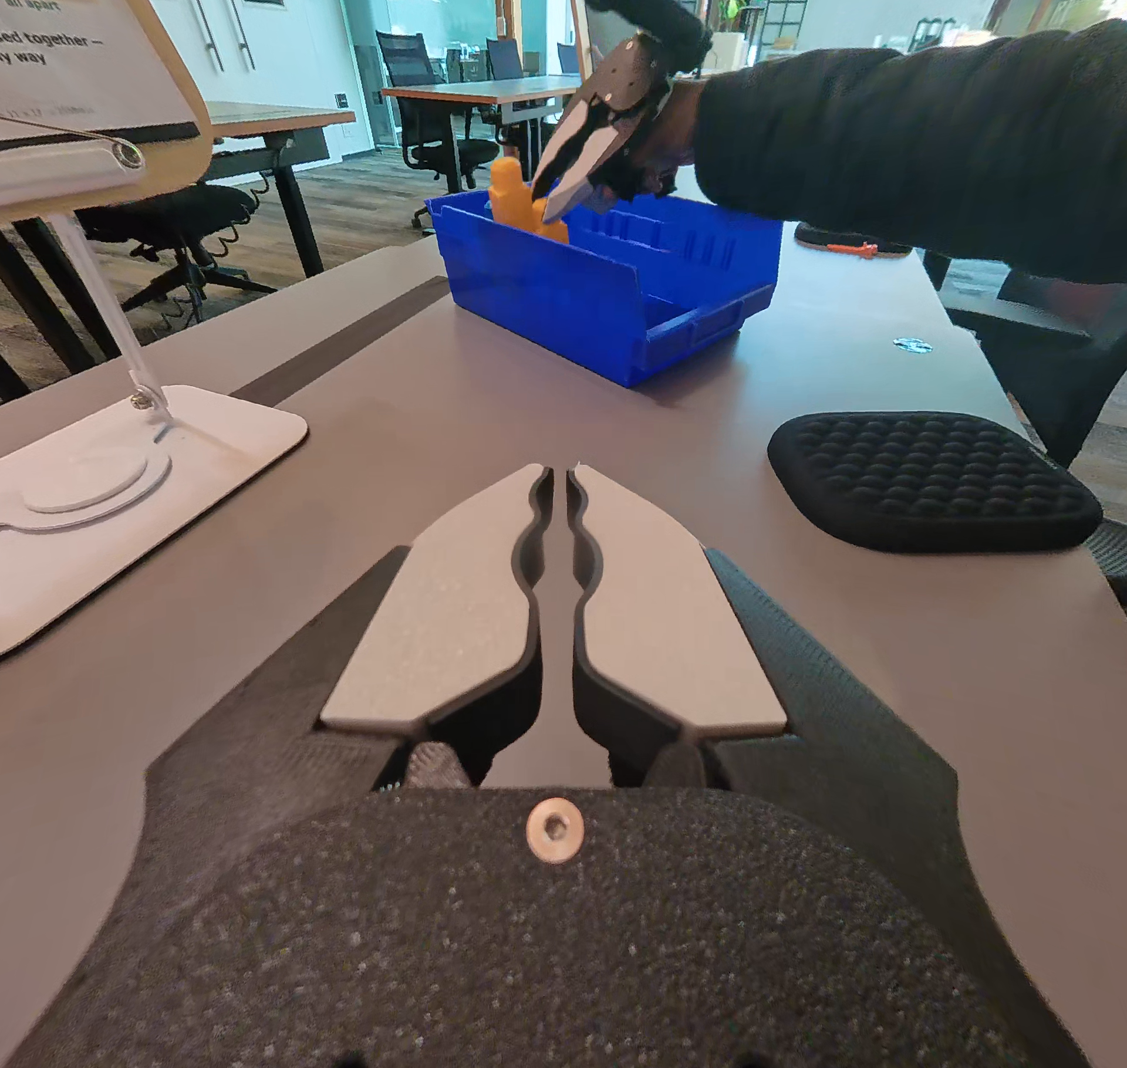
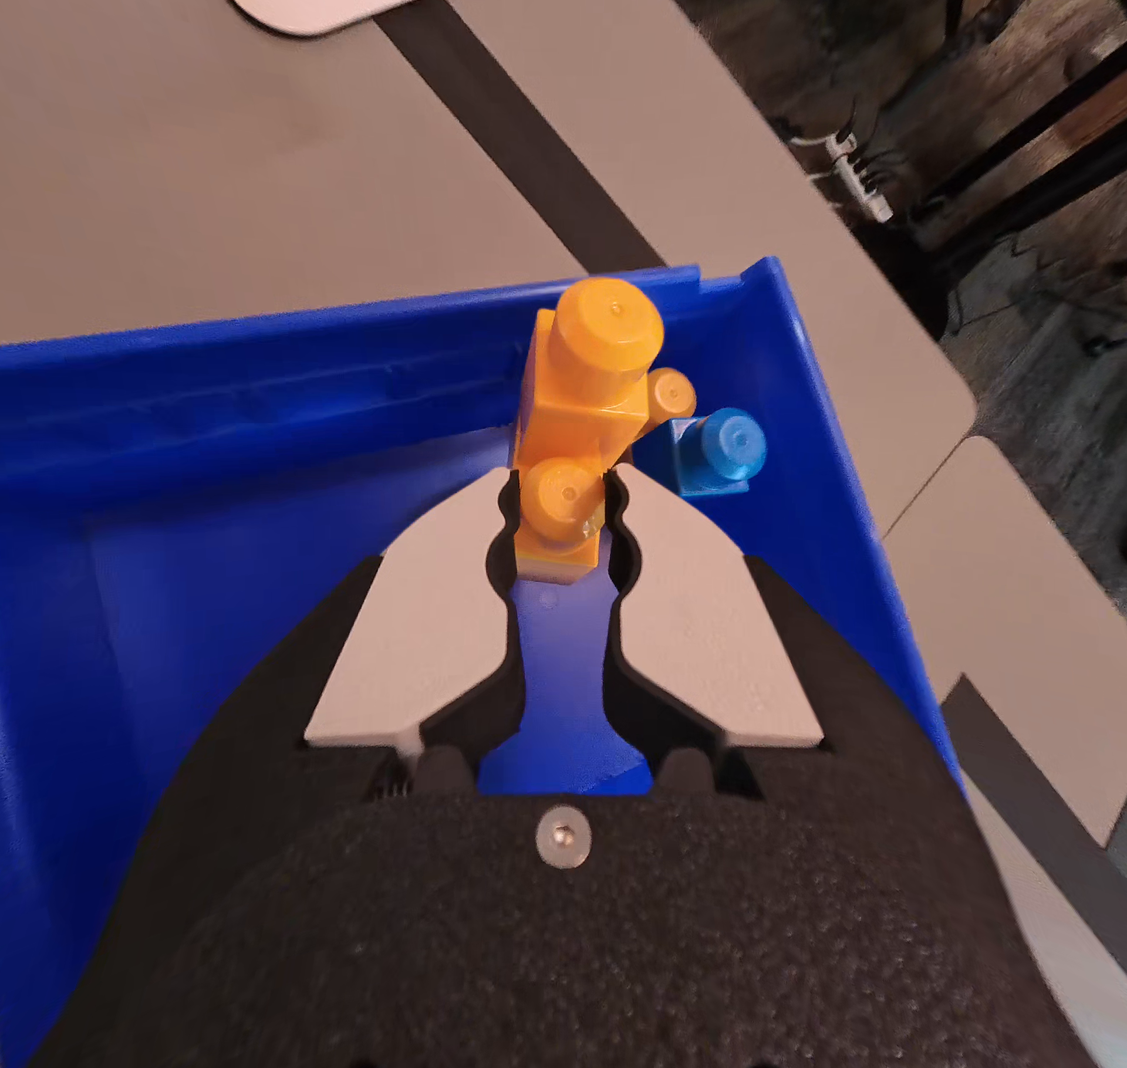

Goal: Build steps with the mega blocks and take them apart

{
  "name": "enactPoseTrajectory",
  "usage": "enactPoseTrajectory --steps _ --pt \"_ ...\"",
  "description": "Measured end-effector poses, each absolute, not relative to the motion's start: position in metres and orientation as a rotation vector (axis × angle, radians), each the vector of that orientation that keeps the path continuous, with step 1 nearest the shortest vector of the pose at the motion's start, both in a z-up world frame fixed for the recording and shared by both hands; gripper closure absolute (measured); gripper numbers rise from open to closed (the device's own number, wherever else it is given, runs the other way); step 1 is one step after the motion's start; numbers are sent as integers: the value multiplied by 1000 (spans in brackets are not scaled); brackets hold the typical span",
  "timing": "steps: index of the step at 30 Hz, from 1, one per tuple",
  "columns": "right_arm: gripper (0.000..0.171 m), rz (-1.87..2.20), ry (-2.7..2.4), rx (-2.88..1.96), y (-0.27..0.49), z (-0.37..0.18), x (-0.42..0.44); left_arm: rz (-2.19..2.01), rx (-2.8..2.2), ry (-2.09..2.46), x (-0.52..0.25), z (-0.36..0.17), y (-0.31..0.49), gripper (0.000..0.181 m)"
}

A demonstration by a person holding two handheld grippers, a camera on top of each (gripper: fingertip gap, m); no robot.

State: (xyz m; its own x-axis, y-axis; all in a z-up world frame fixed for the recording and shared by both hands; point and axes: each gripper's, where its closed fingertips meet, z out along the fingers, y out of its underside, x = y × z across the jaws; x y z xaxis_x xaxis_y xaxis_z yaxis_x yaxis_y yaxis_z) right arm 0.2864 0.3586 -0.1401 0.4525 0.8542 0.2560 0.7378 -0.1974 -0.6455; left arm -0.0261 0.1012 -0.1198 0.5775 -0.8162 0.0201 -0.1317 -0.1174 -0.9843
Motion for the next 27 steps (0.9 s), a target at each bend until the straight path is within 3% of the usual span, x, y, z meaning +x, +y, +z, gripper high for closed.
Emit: enactPoseTrajectory --steps 12,27 --pt "144 143 -1401 -2036 377 -187 282 -730 -1618 856 -21 -128 98 178" --pt "137 -144 -1442 -2056 384 -182 294 -723 -1635 898 -17 -135 95 177"
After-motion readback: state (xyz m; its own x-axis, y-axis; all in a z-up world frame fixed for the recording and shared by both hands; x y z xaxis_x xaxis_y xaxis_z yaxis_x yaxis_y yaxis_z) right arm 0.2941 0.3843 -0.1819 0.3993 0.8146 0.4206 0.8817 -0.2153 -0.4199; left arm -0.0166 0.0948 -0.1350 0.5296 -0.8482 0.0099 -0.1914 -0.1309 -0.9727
